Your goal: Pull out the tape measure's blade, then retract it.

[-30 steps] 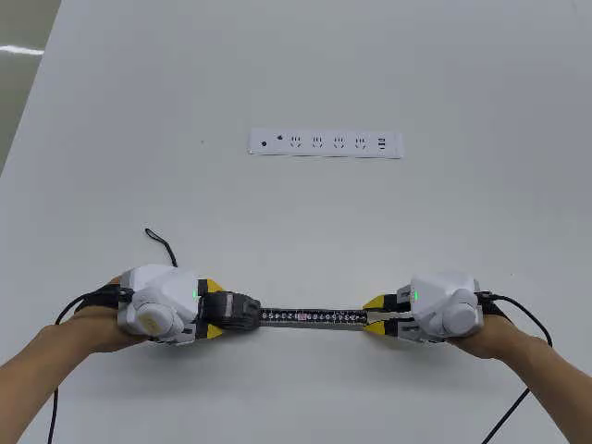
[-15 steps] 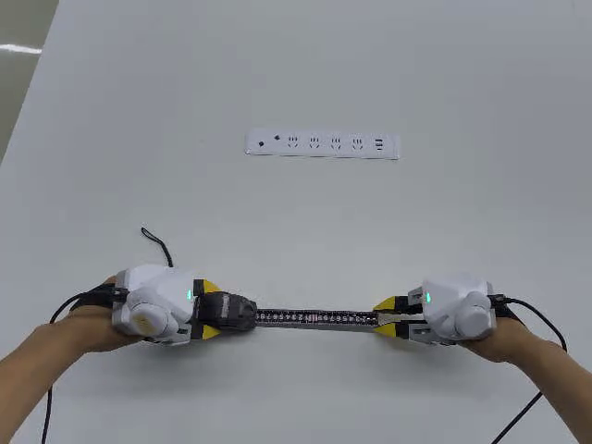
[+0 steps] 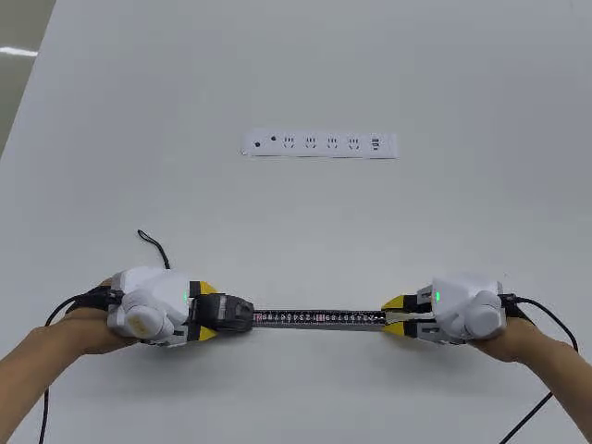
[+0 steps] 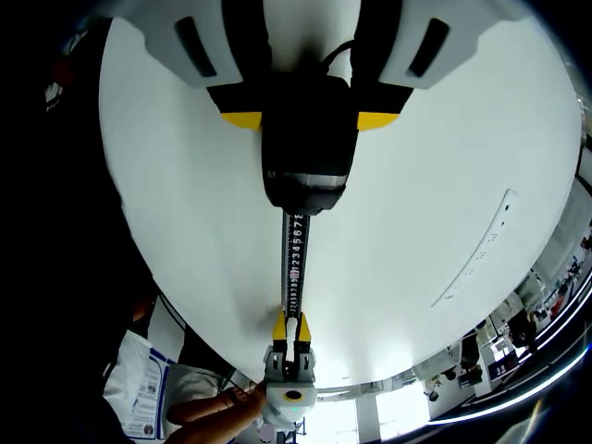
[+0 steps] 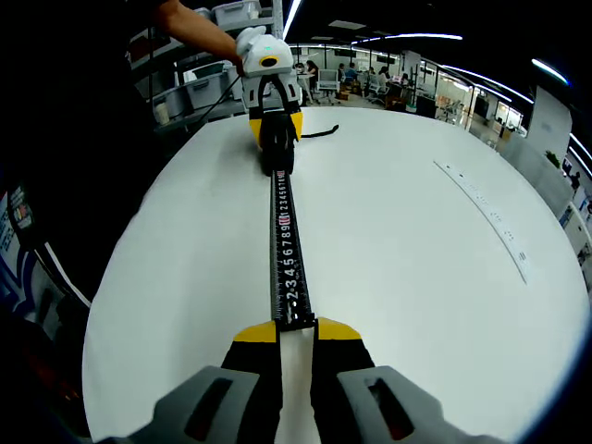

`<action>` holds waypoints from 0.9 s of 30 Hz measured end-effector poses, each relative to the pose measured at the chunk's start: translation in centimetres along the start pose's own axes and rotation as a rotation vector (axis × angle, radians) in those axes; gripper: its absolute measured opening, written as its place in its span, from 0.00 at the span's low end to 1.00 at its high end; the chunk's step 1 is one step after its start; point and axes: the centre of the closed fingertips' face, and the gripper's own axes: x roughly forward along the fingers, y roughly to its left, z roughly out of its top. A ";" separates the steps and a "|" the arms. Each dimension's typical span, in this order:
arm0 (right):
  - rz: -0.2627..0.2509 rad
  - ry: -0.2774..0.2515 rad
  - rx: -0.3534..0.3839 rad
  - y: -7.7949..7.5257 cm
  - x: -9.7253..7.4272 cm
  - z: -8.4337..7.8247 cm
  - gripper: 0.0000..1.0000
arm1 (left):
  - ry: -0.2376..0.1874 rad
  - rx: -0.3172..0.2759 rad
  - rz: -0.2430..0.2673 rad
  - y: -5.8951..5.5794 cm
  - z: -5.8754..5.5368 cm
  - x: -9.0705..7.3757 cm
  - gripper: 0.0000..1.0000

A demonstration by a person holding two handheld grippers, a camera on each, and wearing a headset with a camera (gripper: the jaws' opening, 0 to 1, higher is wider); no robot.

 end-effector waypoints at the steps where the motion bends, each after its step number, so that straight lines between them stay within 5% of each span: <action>1: 0.000 0.000 0.003 0.0 -0.1 0.0 0.07 | -0.001 -0.001 -0.001 0.0 0.0 0.0 0.28; 27: 0.008 -0.024 0.025 0.0 -0.8 -0.8 0.06 | 0.010 0.003 -0.001 0.0 -0.1 0.1 0.28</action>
